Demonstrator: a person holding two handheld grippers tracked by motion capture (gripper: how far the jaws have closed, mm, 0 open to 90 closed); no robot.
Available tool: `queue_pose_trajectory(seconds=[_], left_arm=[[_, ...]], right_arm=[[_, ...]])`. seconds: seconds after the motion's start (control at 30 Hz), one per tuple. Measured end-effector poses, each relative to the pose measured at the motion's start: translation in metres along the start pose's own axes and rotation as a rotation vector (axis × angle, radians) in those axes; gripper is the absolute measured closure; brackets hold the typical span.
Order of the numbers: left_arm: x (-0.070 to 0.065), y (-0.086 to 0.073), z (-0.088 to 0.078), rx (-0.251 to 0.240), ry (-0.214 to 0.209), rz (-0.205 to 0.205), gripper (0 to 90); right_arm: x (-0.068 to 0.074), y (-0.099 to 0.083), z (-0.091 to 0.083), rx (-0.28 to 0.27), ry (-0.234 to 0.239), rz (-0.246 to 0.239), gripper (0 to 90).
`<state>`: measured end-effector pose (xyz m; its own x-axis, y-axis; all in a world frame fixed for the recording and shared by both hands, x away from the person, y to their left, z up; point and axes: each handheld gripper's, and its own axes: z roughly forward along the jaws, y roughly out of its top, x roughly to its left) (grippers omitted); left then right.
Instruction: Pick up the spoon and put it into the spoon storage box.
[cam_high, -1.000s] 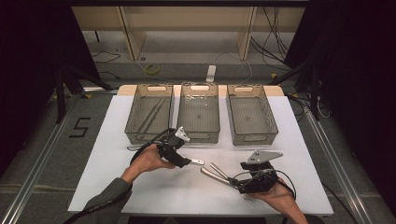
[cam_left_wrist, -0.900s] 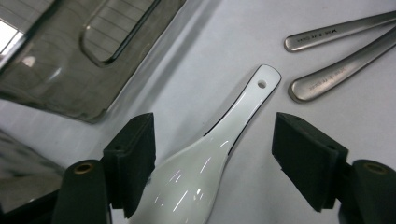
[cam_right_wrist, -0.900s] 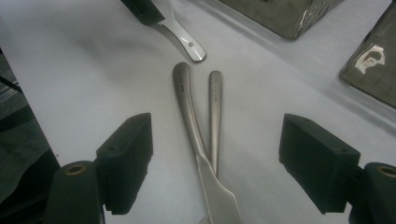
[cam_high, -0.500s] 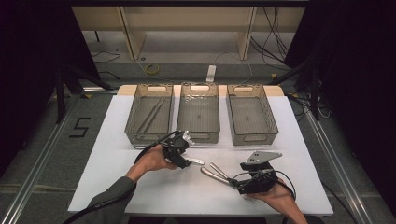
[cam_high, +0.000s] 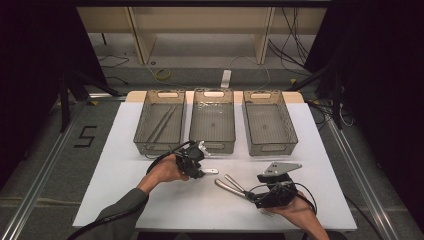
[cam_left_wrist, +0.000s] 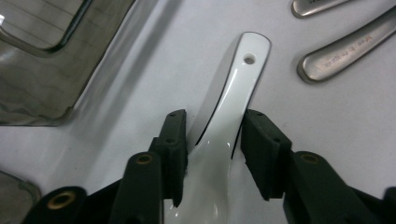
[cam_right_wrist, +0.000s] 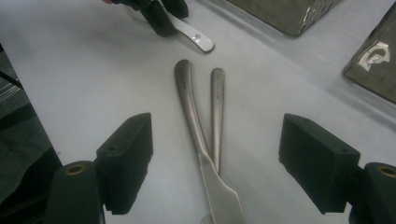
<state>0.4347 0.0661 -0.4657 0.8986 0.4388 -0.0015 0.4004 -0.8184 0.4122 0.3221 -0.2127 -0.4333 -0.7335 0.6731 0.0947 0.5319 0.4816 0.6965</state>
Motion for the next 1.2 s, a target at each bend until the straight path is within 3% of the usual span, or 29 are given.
queue_pose_trajectory(seconds=[0.13, 0.57, 0.93, 1.2], left_arm=[[0.0, -0.001, -0.001, 0.006, -0.002, -0.007, 70.4], [0.001, -0.001, -0.004, 0.039, -0.012, -0.024, 72.5], [0.003, -0.003, -0.016, 0.002, -0.006, -0.055, 73.2], [0.011, -0.007, -0.028, -0.062, -0.02, -0.099, 73.4]], right_arm=[[0.0, 0.0, -0.001, 0.0, 0.0, 0.002, 27.0], [-0.001, 0.0, -0.002, -0.003, -0.004, 0.008, 27.0], [-0.001, 0.0, -0.002, -0.001, -0.005, 0.009, 27.0], [-0.002, 0.0, -0.003, -0.004, -0.007, 0.006, 27.0]])
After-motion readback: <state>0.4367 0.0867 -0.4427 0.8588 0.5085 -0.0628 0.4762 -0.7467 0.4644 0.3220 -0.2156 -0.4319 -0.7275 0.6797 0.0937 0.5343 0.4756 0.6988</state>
